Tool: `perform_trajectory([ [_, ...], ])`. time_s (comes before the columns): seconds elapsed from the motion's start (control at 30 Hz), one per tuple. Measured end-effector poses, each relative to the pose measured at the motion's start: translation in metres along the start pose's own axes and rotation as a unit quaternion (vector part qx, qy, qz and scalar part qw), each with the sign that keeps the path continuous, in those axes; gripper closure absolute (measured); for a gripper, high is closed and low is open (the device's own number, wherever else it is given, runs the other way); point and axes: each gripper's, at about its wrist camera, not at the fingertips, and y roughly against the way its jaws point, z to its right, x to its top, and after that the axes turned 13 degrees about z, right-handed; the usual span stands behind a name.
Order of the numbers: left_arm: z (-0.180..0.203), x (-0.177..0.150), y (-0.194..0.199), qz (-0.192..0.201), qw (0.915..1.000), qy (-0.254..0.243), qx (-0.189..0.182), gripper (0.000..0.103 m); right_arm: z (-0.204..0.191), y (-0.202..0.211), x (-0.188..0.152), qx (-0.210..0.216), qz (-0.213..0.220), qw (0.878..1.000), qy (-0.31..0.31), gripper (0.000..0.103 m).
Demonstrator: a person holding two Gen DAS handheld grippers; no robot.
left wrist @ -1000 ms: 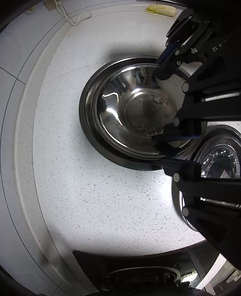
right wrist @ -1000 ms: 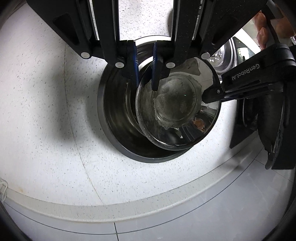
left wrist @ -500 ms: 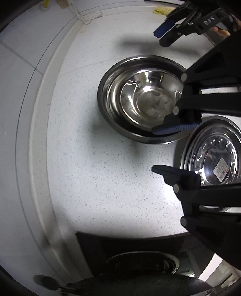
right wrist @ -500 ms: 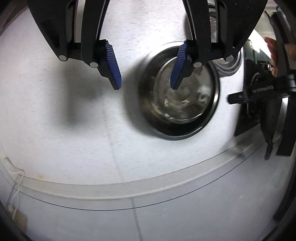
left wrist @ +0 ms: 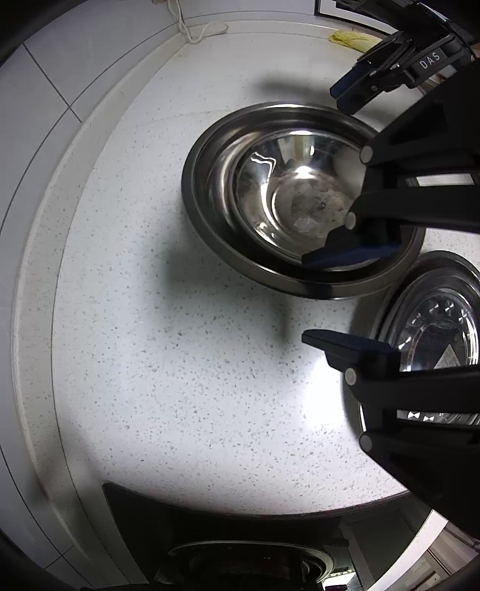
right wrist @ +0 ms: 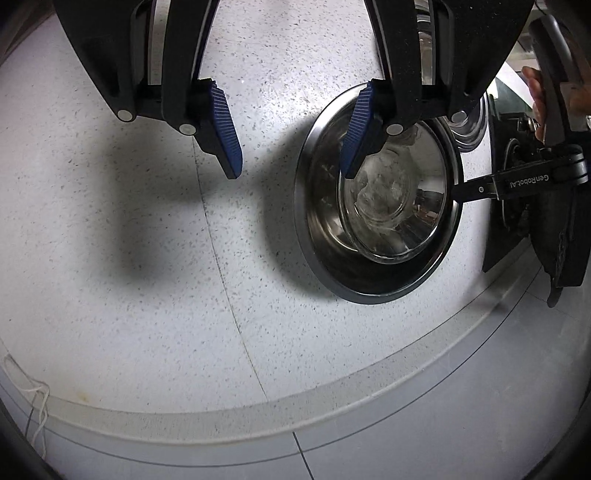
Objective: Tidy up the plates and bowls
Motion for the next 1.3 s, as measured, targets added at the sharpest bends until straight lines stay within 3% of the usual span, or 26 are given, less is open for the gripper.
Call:
perform_trajectory([
  [0.07, 0.0, 0.0, -0.001, 0.003, 1.0, 0.003, 0.001, 0.07, 0.001, -0.004, 0.0, -0.001, -0.005, 1.0, -0.002, 0.055],
  [0.13, 0.002, 0.002, -0.006, 0.007, 1.0, 0.004, 0.003, 0.071, 0.002, -0.006, 0.0, -0.001, -0.009, 1.0, -0.001, 0.065],
  [0.2, 0.004, 0.003, -0.004, 0.013, 0.9999, -0.004, 0.006, 0.081, 0.001, -0.007, 0.0, 0.005, -0.014, 1.0, -0.001, 0.083],
  [0.23, 0.006, 0.004, -0.005, 0.011, 0.9999, -0.009, 0.0, 0.09, 0.0, -0.008, -0.001, 0.013, -0.014, 1.0, -0.003, 0.085],
  [0.3, 0.011, 0.005, -0.006, 0.011, 0.9997, -0.023, 0.007, 0.092, -0.004, -0.008, -0.001, 0.025, -0.017, 1.0, -0.004, 0.094],
  [0.4, 0.017, 0.004, -0.005, 0.013, 0.9992, -0.033, 0.018, 0.092, -0.014, -0.005, -0.003, 0.005, -0.013, 0.999, 0.029, 0.094],
  [0.97, 0.004, -0.003, 0.047, 0.052, 0.9975, -0.043, 0.018, 0.092, -0.048, 0.037, 0.005, 0.015, 0.031, 0.997, 0.062, 0.094],
  [1.3, -0.041, -0.031, 0.092, 0.08, 0.9957, -0.04, 0.025, 0.093, -0.088, 0.059, -0.018, 0.04, 0.038, 0.994, 0.097, 0.094],
])
